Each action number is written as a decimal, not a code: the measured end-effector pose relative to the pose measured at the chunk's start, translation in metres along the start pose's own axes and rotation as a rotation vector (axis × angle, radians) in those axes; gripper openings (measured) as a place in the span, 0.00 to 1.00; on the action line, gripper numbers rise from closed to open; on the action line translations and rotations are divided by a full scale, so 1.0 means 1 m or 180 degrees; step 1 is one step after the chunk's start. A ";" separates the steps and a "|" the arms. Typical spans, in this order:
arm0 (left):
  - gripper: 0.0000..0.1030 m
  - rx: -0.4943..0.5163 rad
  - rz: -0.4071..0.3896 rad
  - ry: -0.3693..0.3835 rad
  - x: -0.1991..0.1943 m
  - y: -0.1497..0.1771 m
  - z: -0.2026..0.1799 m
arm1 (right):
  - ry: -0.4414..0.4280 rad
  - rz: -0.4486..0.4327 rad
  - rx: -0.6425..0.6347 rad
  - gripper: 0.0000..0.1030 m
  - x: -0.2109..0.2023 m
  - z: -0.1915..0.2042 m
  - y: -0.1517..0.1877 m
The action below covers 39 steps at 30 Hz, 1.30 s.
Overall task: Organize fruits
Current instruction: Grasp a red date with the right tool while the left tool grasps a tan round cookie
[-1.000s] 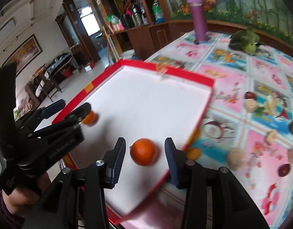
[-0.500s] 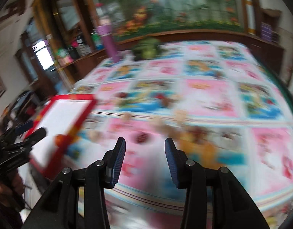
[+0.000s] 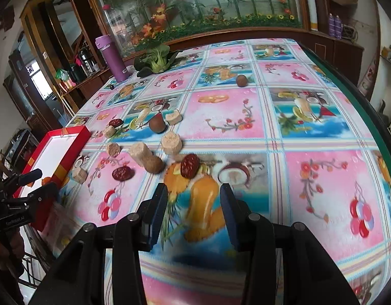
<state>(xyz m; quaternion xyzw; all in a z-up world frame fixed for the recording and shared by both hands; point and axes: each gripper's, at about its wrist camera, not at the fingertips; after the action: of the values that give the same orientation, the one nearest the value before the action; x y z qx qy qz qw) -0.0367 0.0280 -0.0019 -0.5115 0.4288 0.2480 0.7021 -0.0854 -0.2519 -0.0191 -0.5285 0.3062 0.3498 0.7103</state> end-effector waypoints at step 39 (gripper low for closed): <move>0.37 0.0331 0.0312 0.0198 0.052 -0.030 -0.026 | 0.0644 0.0366 -0.0235 0.25 0.044 0.018 -0.031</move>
<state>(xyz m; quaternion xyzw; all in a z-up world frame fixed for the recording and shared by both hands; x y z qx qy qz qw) 0.0045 -0.0112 -0.0343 -0.4601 0.4873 0.2436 0.7011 -0.0337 -0.2329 -0.0333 -0.5685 0.3931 0.3458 0.6346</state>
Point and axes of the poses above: each gripper's, at about its wrist camera, not at the fingertips, and x roughly the way its jaws point, z to its left, y to its underside, and after that the axes turned 10 degrees about z, right-handed
